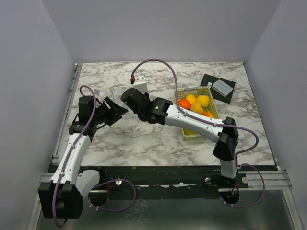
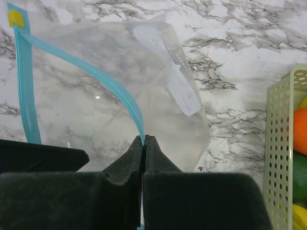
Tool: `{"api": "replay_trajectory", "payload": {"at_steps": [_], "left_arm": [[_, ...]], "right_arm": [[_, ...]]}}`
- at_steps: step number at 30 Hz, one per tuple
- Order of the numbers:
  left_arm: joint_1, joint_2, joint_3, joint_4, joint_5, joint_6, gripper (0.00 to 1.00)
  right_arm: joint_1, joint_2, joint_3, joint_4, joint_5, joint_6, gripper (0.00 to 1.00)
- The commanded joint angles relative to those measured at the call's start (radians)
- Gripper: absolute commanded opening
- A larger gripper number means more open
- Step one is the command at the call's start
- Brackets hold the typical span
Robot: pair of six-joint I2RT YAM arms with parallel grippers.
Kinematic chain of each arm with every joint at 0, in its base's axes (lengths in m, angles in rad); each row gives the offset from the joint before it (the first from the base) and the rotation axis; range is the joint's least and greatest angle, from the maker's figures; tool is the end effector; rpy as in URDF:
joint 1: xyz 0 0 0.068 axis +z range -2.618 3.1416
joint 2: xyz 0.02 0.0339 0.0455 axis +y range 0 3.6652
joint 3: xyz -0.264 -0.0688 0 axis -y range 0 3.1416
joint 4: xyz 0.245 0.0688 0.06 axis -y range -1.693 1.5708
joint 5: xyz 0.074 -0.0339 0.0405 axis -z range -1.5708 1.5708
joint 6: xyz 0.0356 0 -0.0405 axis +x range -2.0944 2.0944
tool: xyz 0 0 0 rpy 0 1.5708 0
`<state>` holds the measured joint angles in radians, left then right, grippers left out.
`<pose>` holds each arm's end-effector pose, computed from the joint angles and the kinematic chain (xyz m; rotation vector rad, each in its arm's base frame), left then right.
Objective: Place the food in the zip-top bag and seal the zipper
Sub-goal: Open the zipper of the food storage bag at the center of the board.
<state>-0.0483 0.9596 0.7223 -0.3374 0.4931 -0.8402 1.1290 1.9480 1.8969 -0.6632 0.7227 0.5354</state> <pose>0.2081 -0.0269 0.2732 -0.5792 2.1776 -1.0290 0.2099 0.3887 0.3404 -0.2624 2.0724 0.1710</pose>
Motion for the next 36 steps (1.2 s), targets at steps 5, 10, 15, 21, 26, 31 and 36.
{"api": "replay_trajectory", "payload": {"at_steps": [5, 10, 15, 21, 26, 31, 36], "left_arm": [[-0.004, 0.022, -0.022, 0.038, -0.009, -0.003, 0.50], [-0.004, 0.028, -0.025, 0.041, -0.010, -0.001, 0.39], [-0.004, 0.031, -0.029, 0.041, -0.007, 0.001, 0.19], [-0.005, 0.037, -0.023, 0.040, 0.003, 0.029, 0.00], [-0.014, 0.049, -0.006, 0.032, 0.010, 0.057, 0.00], [-0.045, 0.063, 0.048, -0.011, -0.011, 0.105, 0.00], [-0.072, 0.078, 0.126, -0.083, -0.057, 0.160, 0.00]], "right_arm": [[0.005, -0.024, -0.014, 0.027, -0.026, 0.032, 0.01], [0.006, -0.024, -0.029, 0.027, -0.024, 0.041, 0.01], [0.006, -0.029, -0.048, 0.027, -0.020, 0.050, 0.01], [0.009, -0.040, -0.059, 0.021, -0.030, 0.055, 0.01], [0.014, -0.045, -0.047, 0.002, -0.051, 0.052, 0.13], [0.018, -0.046, -0.011, -0.027, -0.067, 0.037, 0.33], [0.018, -0.038, 0.051, -0.075, -0.071, 0.000, 0.49]]}}
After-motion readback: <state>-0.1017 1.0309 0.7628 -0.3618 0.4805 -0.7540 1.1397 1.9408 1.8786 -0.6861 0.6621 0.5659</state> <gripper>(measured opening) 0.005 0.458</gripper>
